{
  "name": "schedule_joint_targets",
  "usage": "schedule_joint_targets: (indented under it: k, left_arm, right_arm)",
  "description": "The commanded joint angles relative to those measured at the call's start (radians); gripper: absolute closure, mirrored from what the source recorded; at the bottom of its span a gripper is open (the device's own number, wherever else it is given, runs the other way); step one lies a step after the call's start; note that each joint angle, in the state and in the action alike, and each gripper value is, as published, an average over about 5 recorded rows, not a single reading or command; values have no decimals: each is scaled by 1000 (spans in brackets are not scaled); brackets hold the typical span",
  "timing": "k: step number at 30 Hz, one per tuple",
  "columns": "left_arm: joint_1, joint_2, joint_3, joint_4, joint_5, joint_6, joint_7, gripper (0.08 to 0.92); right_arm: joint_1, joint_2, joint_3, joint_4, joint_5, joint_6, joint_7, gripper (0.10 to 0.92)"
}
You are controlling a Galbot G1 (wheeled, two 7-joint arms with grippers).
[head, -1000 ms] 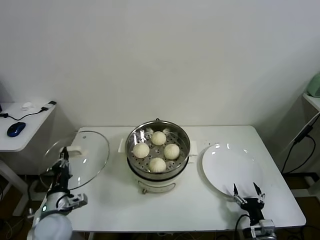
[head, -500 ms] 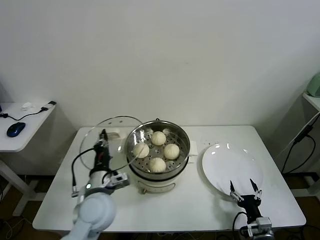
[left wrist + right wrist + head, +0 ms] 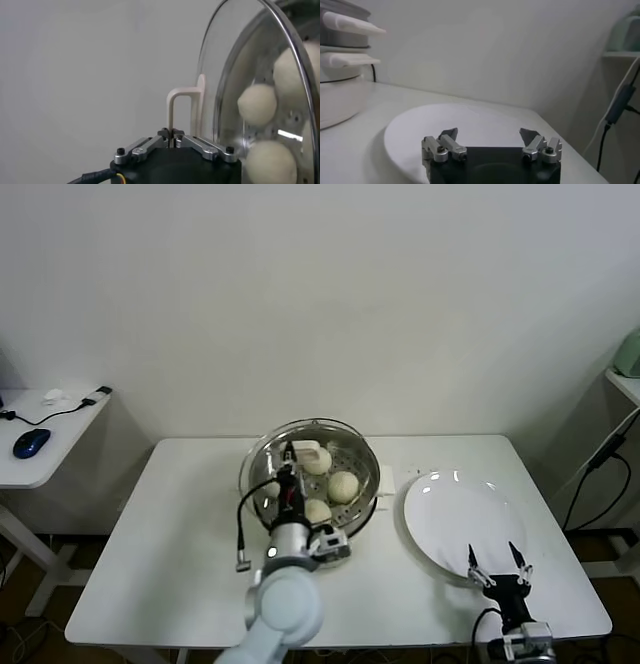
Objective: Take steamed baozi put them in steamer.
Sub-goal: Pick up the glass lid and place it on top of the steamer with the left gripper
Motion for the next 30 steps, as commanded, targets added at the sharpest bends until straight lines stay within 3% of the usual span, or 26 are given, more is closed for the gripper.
schedule_joint_targets:
  k: [1,30]
  left_arm:
    - [-49,-182,70,143,119,28,7,869]
    - [-19,-144,-36,218,147,-4,-54,869]
  right_arm:
    - [-4,0,5,-12,15,32,5,203]
    - [12,33,8,-30,-28,91,38,203]
